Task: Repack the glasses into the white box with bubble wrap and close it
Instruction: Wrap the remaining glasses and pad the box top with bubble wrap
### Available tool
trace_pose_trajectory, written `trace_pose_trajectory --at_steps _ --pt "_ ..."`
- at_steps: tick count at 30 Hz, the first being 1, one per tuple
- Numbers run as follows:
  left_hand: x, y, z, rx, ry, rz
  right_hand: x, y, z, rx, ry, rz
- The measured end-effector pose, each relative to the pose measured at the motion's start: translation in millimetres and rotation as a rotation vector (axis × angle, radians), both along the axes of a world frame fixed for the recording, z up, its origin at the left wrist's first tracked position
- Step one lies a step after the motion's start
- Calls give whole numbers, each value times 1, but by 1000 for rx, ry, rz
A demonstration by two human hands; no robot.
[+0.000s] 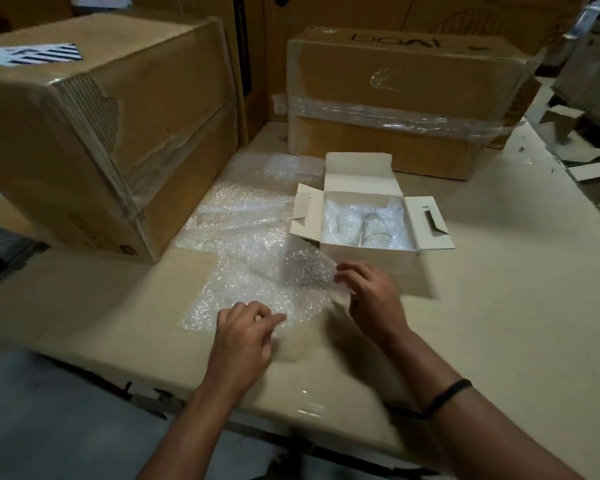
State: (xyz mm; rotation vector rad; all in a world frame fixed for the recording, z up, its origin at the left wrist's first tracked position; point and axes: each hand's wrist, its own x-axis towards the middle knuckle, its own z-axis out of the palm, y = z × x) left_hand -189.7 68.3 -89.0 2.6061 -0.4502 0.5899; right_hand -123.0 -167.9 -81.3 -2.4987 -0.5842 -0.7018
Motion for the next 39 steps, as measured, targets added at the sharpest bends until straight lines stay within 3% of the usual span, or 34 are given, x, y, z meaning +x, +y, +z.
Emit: trace_pose_trajectory --at_steps 6,9,16,21,24,27,30,34,39 --pt "-26 -56 11 -152 -174 -3 -41 -68 18 128 -229 -125" --pt "-28 -66 11 -141 -132 35 -64 -91 14 119 -284 -141" --pt "-42 -56 -3 107 177 71 -95 -118 -16 -107 247 92" --pt "-48 -51 4 57 288 16 -101 -119 2 -39 325 95" --pt "-48 -47 5 -47 250 96 -94 -107 4 21 271 -116" --pt "-33 -46 10 -20 265 292 -77 -98 4 -157 511 -461" --pt "-18 -42 11 141 424 261 -71 -87 -2 -272 631 -433" --pt "-8 -39 10 241 447 152 -72 -74 2 -40 497 -439" --pt "4 -49 8 248 415 32 -72 -85 22 189 519 -689"
